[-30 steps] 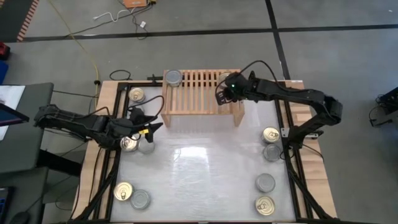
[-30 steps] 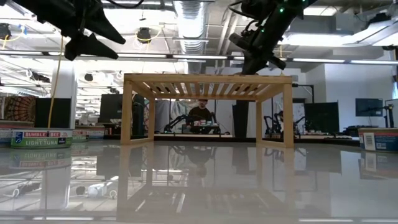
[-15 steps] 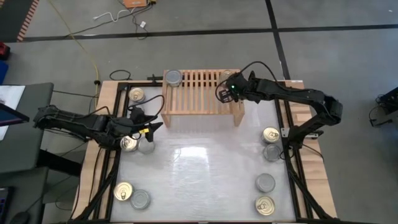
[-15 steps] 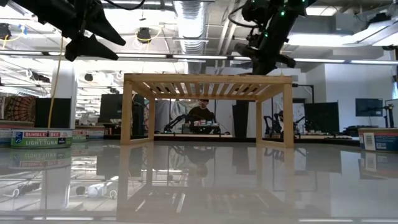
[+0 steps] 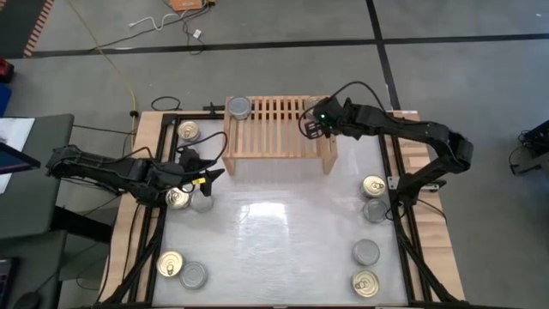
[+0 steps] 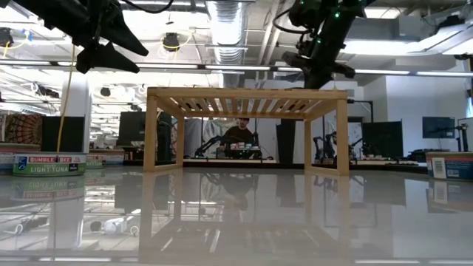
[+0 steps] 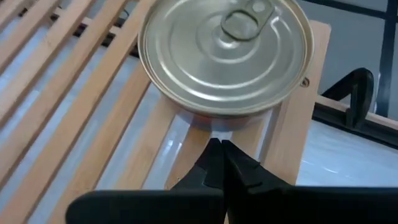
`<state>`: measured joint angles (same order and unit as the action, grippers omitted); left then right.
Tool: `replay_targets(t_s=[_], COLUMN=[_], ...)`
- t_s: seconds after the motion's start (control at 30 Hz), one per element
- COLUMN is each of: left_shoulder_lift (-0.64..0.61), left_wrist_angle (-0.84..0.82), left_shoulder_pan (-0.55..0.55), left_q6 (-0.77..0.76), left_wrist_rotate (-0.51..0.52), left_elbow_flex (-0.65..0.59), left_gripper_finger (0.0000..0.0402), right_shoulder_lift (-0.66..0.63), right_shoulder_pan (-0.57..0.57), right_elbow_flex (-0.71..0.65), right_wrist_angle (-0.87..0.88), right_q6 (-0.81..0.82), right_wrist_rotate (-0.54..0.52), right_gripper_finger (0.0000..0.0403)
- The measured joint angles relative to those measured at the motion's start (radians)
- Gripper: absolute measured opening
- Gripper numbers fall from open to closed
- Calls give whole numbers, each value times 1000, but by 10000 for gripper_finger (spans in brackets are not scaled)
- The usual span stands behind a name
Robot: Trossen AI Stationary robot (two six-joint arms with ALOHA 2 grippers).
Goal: Stack canned seafood by type on shelf
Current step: Put the blue tuna can on the shelf
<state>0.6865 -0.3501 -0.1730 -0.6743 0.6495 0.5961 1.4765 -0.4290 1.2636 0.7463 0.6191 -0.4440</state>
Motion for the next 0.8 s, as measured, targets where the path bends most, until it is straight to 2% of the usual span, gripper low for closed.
replay_targets(t_s=[0.43, 0.6, 0.8], left_shoulder_lift=[0, 0, 0], left_wrist_angle=[3, 3, 2], left_shoulder_pan=[0, 0, 0], left_q6=[-3, -7, -7], left_wrist_rotate=[0, 2, 2], left_elbow_flex=[0, 0, 0], left_gripper_finger=[224, 224, 224], right_shoulder_lift=[-14, -19, -53], right_shoulder_pan=[10, 0, 30], right_elbow_flex=[0, 0, 0], right_wrist_angle=[-24, -2, 56], right_q6=[-1, 1, 13], right_wrist_rotate=[-8, -82, -85], right_gripper_finger=[17, 17, 17])
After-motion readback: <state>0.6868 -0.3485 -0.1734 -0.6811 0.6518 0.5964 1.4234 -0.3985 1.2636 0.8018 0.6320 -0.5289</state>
